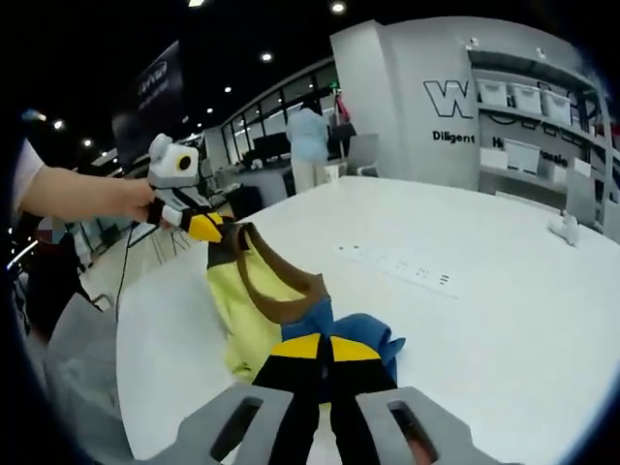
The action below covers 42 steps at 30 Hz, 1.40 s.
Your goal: Fold the garment on the visible template until the final outline fits inside the template.
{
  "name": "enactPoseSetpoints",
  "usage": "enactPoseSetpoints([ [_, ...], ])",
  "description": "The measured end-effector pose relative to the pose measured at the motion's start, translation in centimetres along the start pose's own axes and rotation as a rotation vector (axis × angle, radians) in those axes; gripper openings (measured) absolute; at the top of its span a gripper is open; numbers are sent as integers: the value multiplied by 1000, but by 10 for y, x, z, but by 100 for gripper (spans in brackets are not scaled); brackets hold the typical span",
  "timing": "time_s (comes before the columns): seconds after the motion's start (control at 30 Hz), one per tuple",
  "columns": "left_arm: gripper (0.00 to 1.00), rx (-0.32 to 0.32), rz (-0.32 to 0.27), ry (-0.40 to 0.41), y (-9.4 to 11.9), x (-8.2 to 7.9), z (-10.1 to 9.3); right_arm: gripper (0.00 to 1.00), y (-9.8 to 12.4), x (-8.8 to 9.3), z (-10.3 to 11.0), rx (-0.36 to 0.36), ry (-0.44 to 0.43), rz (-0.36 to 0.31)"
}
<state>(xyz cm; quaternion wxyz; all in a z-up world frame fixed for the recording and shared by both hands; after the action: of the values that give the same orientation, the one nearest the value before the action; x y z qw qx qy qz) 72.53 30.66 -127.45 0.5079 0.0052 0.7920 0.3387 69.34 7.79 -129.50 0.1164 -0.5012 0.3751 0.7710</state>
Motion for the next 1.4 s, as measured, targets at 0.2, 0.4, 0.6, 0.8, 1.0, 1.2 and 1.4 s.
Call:
enactPoseSetpoints([
  [0.2, 2, 6, -20, 5, 21, 5, -24, 0, 18, -6, 12, -27, 9, -7],
  [0.4, 2, 22, -28, 29, 40, 26, -50, 0, 37, -2, 39, -96, 38, 20],
  [0.6, 2, 32, -27, 64, 53, 53, -74, 0, 51, 13, 67, -156, 34, 49],
  [0.8, 2, 54, -18, 93, 65, 79, -103, 0, 66, 35, 93, -209, 25, 87],
  [1.0, 2, 72, 1, 137, 75, 112, -131, 0, 81, 66, 124, -276, -3, 129],
  [1.2, 2, 93, 11, 166, 93, 131, -153, 0, 97, 88, 154, -352, -12, 167],
  [1.4, 2, 141, 30, 183, 112, 142, -179, 0, 117, 99, 188, -488, -28, 206],
])
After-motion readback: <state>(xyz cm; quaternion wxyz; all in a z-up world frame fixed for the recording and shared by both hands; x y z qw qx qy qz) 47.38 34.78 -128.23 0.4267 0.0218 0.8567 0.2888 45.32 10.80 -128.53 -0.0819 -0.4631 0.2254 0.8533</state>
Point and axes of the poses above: the point that each gripper's makers call its tool centre point, and the gripper's own axes: y roughly backward along the fingers, z roughly to its left, x roughly out of its underside, the point moved 3 cm from there along y, roughly backward along the fingers, and after that the axes turned 5 degrees about -x, right-handed, at the moved point
